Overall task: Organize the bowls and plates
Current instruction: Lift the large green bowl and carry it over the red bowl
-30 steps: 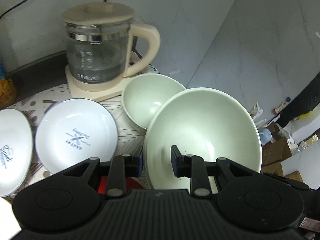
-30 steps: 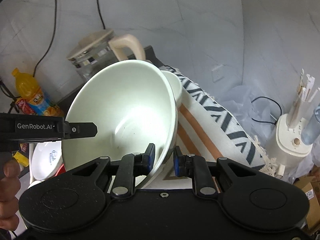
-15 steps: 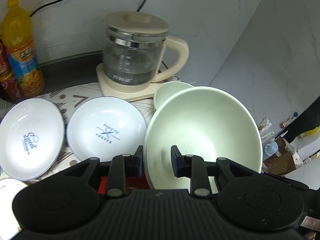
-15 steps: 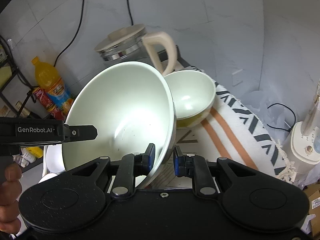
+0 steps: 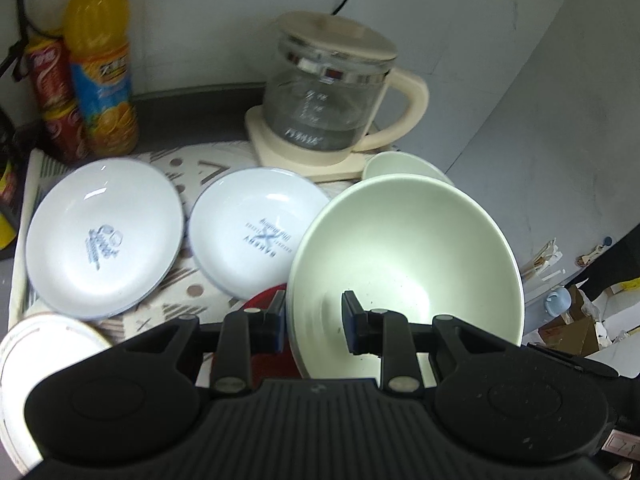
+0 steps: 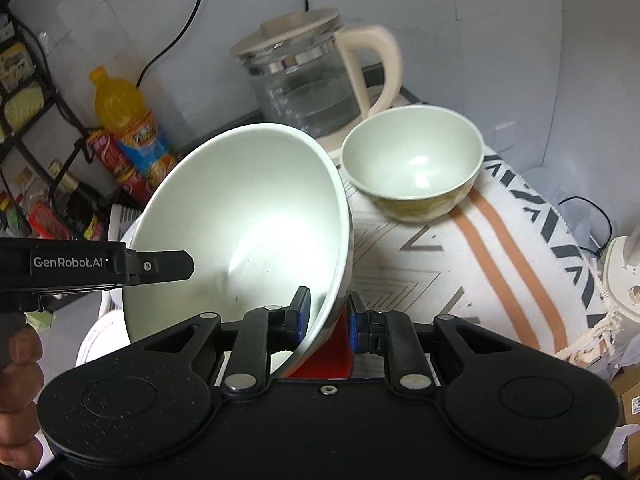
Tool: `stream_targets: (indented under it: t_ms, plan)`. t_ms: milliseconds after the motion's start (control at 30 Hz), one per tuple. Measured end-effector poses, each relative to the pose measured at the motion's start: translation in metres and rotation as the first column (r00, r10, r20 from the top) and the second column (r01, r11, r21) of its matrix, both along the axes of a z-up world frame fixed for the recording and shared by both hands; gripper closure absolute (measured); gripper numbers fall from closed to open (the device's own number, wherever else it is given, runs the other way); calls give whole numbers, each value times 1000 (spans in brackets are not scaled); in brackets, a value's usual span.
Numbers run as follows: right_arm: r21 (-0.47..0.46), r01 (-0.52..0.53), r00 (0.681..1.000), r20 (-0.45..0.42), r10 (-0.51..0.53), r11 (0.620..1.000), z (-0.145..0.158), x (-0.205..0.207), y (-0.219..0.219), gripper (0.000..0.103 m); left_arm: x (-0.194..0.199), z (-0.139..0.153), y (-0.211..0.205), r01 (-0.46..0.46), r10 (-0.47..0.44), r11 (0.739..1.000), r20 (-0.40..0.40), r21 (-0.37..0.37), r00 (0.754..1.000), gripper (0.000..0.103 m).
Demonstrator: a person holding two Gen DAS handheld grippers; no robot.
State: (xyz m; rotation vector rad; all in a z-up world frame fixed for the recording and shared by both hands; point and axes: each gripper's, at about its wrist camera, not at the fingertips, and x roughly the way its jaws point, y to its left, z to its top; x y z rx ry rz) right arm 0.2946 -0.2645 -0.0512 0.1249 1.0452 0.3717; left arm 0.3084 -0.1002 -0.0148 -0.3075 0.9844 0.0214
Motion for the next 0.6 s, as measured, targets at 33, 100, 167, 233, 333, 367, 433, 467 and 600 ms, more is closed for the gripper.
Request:
stream_targets:
  t_ms: [33, 100, 167, 233, 333, 367, 433, 467, 600]
  plan:
    - [-5, -7, 1000, -3, 7, 1000, -1, -1, 2, 84, -2, -2, 2, -6, 6, 1000, -6, -2, 1000, 77]
    - [-15, -20, 1000, -8, 20, 1000, -2, -3, 7, 84, -7, -7, 6, -16, 16, 1000, -17, -5, 1000, 77]
    - [-23, -31, 999, -13, 30, 999, -4, -4, 10, 84, -12, -10, 10, -25, 25, 1000, -25, -8, 999, 77]
    - [-28, -39, 999, -20, 38, 999, -5, -6, 13, 83, -16, -13, 13, -35, 34, 999, -34, -13, 999, 77]
    - [-43, -56, 998, -26, 55, 998, -8, -9, 17, 83, -21, -17, 17, -45, 44, 999, -48, -18, 998, 77]
    - [-48, -62, 998, -31, 60, 997, -9, -10, 18, 83, -23, -19, 17, -48, 47, 999, -53, -18, 997, 77]
    - [-56, -68, 997, -39, 66, 996, -11, -12, 20, 83, -26, -22, 18, -53, 51, 998, -64, -18, 997, 76]
    - [-60, -72, 997, -44, 69, 996, -13, -13, 21, 83, -28, -24, 18, -55, 53, 998, -71, -19, 996, 77]
    - [-76, -80, 996, -55, 76, 994, -16, -16, 22, 82, -32, -32, 19, -60, 58, 998, -96, -25, 994, 76]
